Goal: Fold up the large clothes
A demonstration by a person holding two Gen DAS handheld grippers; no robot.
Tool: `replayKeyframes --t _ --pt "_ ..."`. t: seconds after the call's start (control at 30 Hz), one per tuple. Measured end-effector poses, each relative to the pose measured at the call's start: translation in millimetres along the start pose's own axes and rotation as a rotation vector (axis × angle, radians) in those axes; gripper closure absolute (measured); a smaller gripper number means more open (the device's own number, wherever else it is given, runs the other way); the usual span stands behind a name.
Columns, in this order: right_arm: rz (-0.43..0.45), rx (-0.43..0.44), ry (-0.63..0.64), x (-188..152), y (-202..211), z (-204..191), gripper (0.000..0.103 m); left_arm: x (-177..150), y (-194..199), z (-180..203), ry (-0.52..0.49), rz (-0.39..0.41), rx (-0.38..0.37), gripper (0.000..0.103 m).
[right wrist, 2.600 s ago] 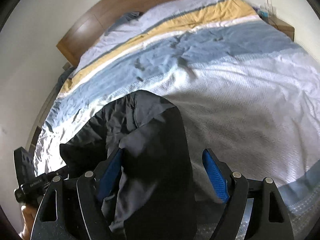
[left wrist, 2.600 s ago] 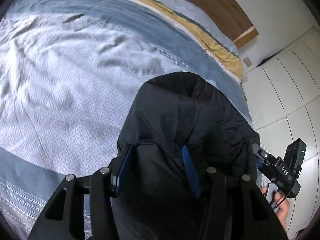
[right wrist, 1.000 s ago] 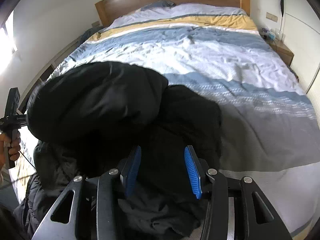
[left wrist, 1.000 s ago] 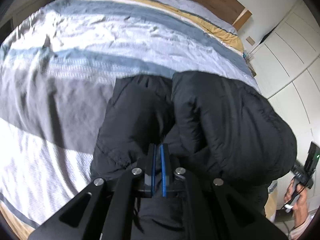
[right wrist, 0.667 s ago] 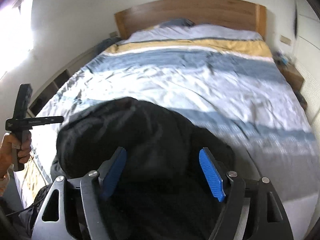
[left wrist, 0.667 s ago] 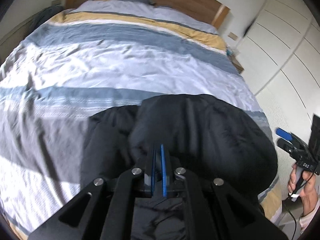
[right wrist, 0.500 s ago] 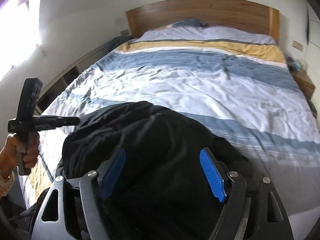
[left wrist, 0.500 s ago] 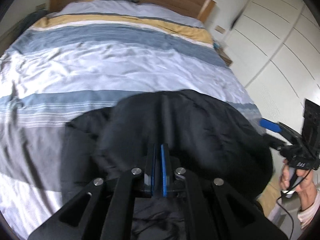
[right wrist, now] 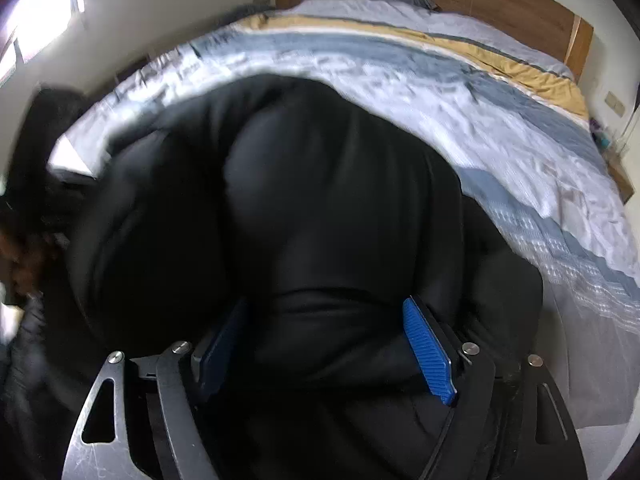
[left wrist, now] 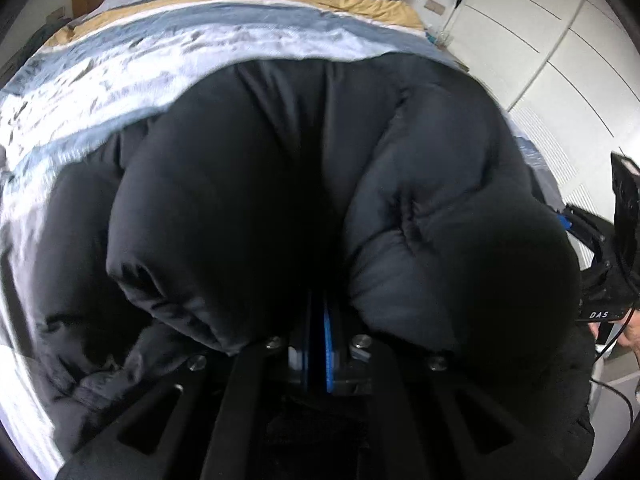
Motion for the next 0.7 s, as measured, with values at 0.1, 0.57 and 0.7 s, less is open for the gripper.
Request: replayKeyframes --t 0.1,0.57,0.7 --pt "0.001 0.015 -0.064 -11.1 -14.3 12.1 0.018 -4.6 -13.8 -3.0 0.025 0.0 0.014 0.098" --pt "0.048 -0.012 -0.077 3.6 62.6 8.4 0.018 -5.0 76.0 27.3 0.057 0.107 -0.006 0.068" --pt "0.049 -0.004 -0.055 10.1 56.4 3.8 0.018 -9.0 56.4 45.1 0.043 0.084 -0.033 0.067"
Point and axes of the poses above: each gripper's, at about its wrist camera, not at the fingertips, and y roughly against the way its jaws point, z to its right, x to its top, the point moved 6 cm from there along -y, roughly the way its jaws point, and after that the axes turned 4 degrees about -z, right-handed, at the moved point
